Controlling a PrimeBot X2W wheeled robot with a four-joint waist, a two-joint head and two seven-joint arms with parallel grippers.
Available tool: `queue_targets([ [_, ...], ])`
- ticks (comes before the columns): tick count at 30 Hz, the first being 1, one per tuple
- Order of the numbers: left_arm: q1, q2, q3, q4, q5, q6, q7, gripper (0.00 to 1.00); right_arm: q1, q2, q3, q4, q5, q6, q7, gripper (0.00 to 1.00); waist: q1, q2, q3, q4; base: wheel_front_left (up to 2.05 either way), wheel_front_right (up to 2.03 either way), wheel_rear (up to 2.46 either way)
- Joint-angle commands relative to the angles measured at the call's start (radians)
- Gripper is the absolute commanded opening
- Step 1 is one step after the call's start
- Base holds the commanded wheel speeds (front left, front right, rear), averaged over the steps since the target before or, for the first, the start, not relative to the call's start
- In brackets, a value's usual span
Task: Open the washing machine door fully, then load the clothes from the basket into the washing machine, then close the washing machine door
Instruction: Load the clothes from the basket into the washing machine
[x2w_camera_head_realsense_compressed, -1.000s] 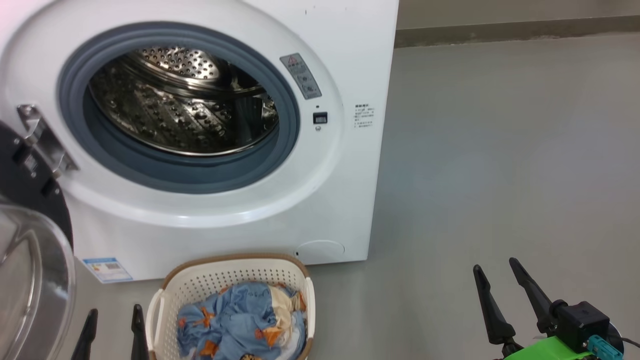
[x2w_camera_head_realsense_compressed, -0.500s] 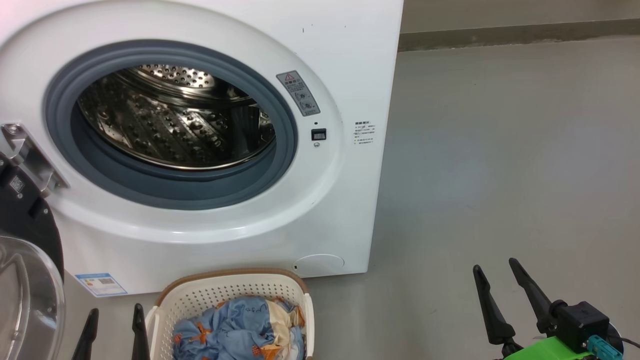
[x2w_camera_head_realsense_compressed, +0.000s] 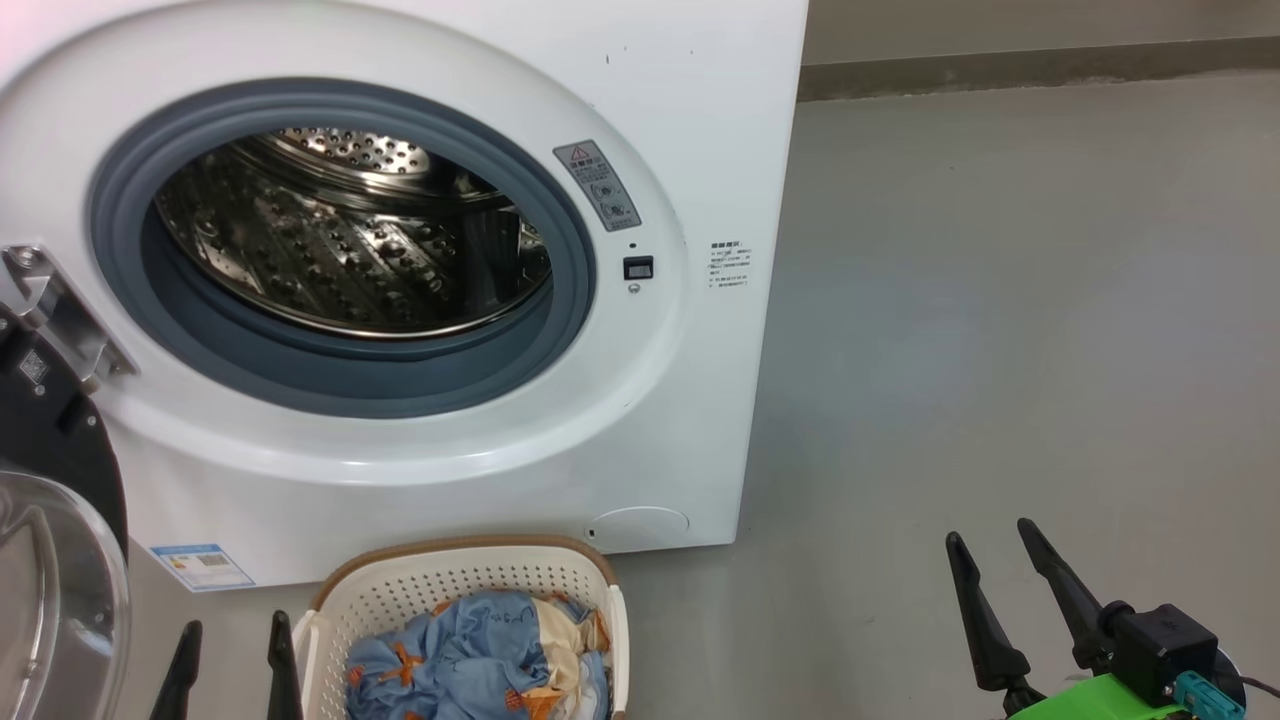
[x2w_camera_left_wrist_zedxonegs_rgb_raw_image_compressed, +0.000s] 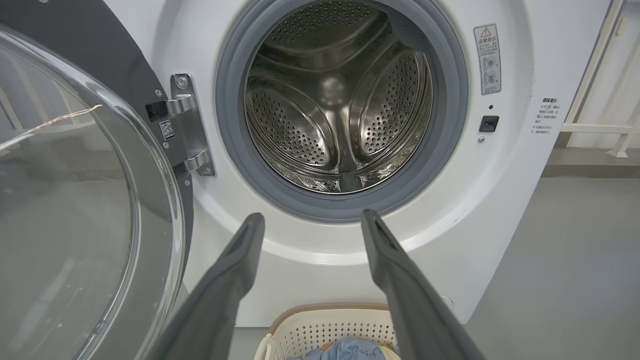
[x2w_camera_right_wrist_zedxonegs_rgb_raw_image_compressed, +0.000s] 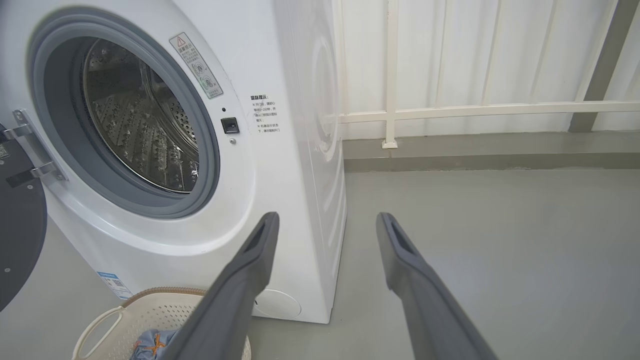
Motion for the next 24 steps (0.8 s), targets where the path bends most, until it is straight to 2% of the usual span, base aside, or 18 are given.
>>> queue_targets([
  [1,-0.027,0.013,0.023,-0.012,-0.008,-0.011,-0.005,1.00,-0.010,-0.007,0.023,-0.018,0.019,0.002,-0.006,1.00,0.0000,0.0000,0.007,0.000,0.00,0.00,0.00],
  [13,-0.076,0.013,-0.003,0.014,-0.046,-0.030,-0.005,1.00,-0.038,-0.001,0.019,-0.025,0.021,0.002,-0.006,1.00,0.0000,0.0000,0.103,-0.022,0.00,0.00,0.00],
  [24,-0.172,0.013,-0.051,0.072,-0.065,-0.054,-0.005,1.00,-0.097,0.014,0.024,-0.047,0.021,0.002,-0.006,1.00,0.0000,0.0000,0.308,-0.058,0.00,0.00,0.00],
])
